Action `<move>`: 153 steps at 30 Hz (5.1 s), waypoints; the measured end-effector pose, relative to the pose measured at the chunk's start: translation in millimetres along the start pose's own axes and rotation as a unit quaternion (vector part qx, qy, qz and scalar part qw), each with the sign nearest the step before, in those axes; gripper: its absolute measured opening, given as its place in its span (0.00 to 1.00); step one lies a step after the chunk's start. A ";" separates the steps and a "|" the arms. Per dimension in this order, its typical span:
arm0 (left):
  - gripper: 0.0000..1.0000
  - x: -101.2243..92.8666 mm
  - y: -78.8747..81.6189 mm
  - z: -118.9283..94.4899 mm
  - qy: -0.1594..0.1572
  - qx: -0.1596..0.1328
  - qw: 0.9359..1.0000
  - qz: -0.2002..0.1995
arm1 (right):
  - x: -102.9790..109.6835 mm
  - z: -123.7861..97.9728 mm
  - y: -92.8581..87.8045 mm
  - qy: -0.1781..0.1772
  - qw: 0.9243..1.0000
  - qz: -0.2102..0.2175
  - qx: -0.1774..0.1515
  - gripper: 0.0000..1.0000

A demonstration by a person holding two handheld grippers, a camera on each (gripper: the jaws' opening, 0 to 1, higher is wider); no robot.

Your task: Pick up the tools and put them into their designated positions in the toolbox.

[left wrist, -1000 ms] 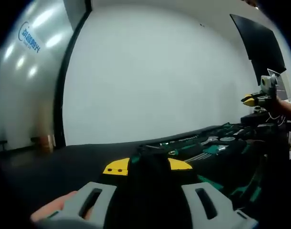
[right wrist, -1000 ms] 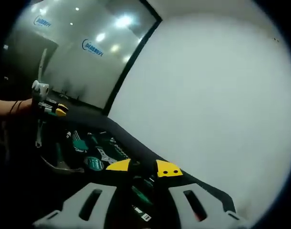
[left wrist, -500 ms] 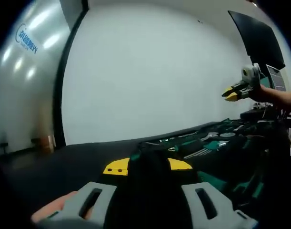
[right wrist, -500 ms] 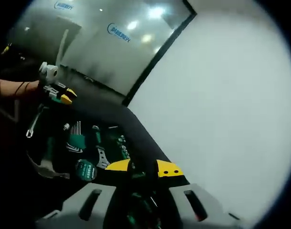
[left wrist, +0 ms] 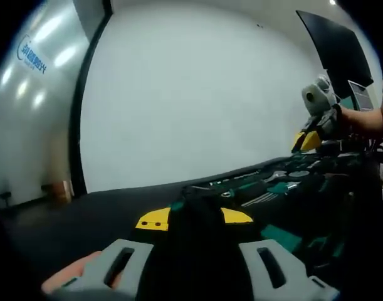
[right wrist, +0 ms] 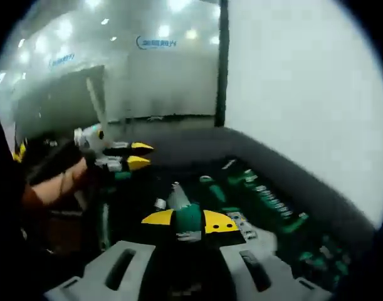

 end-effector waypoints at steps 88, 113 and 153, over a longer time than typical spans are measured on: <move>0.26 0.1 0.9 -1.6 -0.006 -0.004 1.000 0.013 | -125.2 96.6 61.2 -0.083 0.959 -0.158 0.220 0.00; 0.26 0.3 0.0 -1.7 -0.007 0.001 1.000 0.012 | -144.9 101.7 78.8 -0.007 0.931 -0.183 0.316 0.06; 0.26 1.3 -2.2 -0.2 -0.002 0.010 1.000 0.010 | -145.4 108.0 60.6 -0.040 0.917 -0.257 0.304 0.00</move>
Point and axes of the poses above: the point that each gripper's makers call its tool centre point, and the gripper's own axes: z roughly forward along the fingers, x roughly to its left, y roughly out of its top, the point moved 8 cm from there along -z, roughly backward along the fingers, and after that the axes turned 11 degrees about x, right-handed, at the moved point
